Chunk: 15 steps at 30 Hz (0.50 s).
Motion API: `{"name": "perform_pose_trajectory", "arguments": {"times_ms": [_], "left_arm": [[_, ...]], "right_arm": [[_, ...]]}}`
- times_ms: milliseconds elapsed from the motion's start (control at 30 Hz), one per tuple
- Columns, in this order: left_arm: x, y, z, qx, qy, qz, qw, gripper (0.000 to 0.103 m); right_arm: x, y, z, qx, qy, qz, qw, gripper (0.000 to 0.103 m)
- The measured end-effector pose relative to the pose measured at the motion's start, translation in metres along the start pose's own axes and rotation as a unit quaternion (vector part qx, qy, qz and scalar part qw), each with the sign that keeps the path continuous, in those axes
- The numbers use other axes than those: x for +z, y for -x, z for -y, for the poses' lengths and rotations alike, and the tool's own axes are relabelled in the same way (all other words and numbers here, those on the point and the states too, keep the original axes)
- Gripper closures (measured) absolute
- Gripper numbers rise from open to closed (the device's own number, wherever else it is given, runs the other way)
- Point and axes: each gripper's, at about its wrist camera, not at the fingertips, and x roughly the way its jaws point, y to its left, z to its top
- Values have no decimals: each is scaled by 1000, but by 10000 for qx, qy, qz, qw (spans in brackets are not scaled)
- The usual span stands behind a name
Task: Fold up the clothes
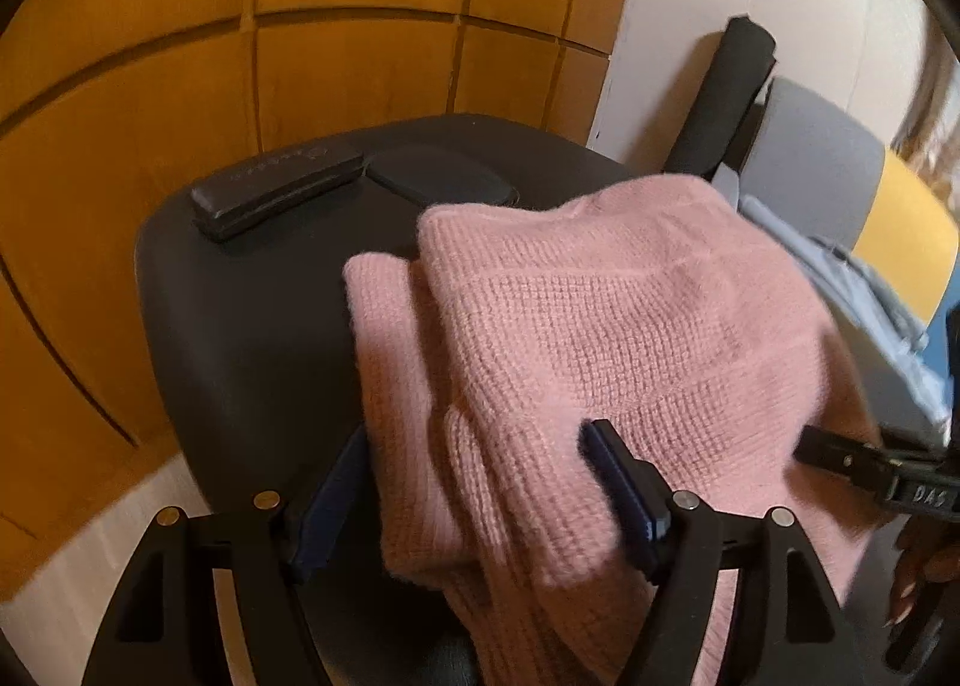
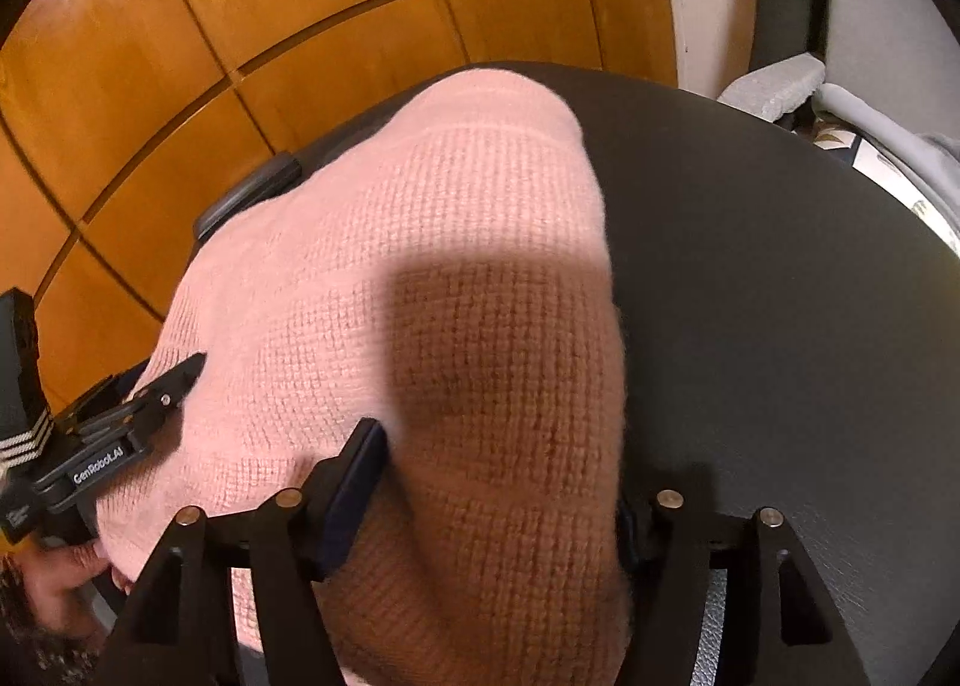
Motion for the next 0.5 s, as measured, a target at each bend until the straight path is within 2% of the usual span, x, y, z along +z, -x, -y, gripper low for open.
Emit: {"name": "perform_pose_trajectory", "arguments": {"times_ms": [67, 167, 300, 367, 500], "left_arm": [[1, 8, -7, -74, 247, -79, 9996, 26], [-14, 28, -2, 109, 343, -33, 9993, 26], [-52, 67, 15, 237, 383, 368, 9983, 27], [-66, 77, 22, 187, 426, 487, 9977, 27], [-94, 89, 43, 135, 358, 499, 9980, 27]], "right_arm": [[-2, 9, 1, -49, -126, 39, 9999, 36], [-23, 44, -3, -304, -256, 475, 9981, 34], [-71, 93, -14, -646, -48, 943, 9934, 29], [-79, 88, -48, -780, 116, 1135, 9904, 26], [-89, 82, -62, -1051, 460, 1063, 9877, 26]]}}
